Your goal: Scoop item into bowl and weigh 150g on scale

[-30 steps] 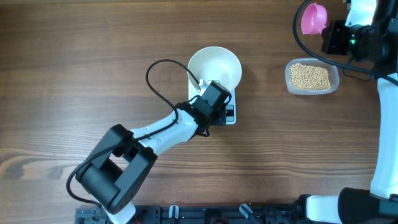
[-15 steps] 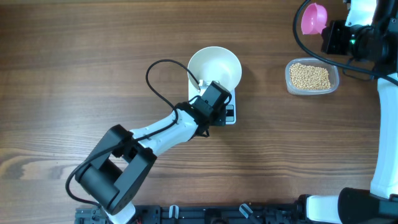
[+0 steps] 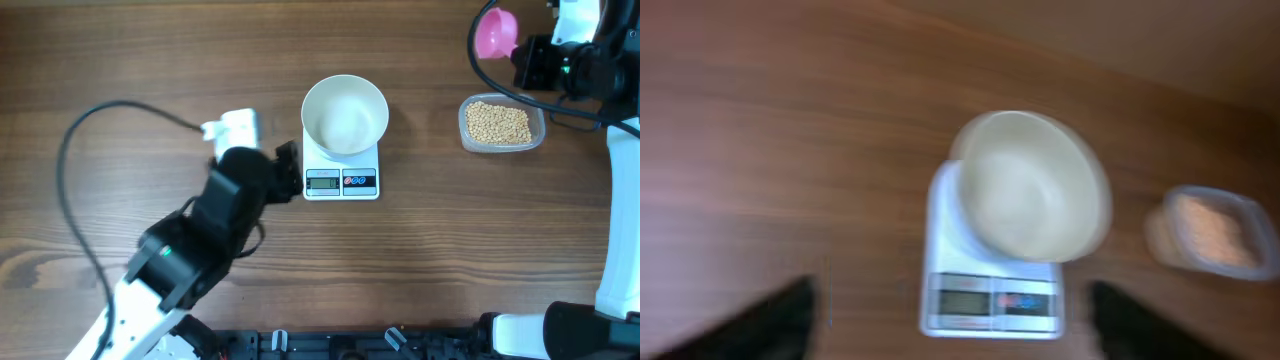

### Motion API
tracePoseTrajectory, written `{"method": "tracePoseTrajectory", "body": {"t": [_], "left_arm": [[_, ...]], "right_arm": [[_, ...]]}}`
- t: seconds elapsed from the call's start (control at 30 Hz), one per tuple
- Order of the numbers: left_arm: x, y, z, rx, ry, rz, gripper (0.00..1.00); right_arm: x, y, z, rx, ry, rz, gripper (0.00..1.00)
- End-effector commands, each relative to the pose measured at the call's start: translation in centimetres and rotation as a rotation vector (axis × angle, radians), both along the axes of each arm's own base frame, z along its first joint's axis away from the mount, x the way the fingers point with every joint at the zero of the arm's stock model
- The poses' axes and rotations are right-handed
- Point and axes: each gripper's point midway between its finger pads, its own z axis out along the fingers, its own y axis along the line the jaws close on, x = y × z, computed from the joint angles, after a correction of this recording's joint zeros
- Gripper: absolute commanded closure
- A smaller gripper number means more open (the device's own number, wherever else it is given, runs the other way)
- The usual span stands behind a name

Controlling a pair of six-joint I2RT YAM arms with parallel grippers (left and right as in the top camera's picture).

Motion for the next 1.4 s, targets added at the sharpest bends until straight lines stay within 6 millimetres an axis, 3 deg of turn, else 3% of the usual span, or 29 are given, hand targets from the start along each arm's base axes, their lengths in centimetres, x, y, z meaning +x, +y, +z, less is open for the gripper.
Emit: {"method": "tracePoseTrajectory", "body": {"t": [0.0,0.13,0.37,1.37], "left_arm": [[-0.7,4.3,-0.6,0.132,0.014,0.136,0.0],[-1.0,4.5,-2.0,0.173,0.07,0.131,0.0],[-0.5,4.2,-3.1,0.2,0.104,0.128,0.0],[-0.5,4.1,-3.1,0.202,0.106,0.128,0.0]], "right_arm": [[0.0,1.0,0.2,0.003,-0.016,0.075,0.96],[-1.2,1.1,-0.8,0.011,0.048,0.076,0.96],[-1.1,1.1,-0.7,0.076,0.073,-0.004,0.96],[-2.0,0.4,-1.6,0.064,0.132,-0.06,0.96]]}}
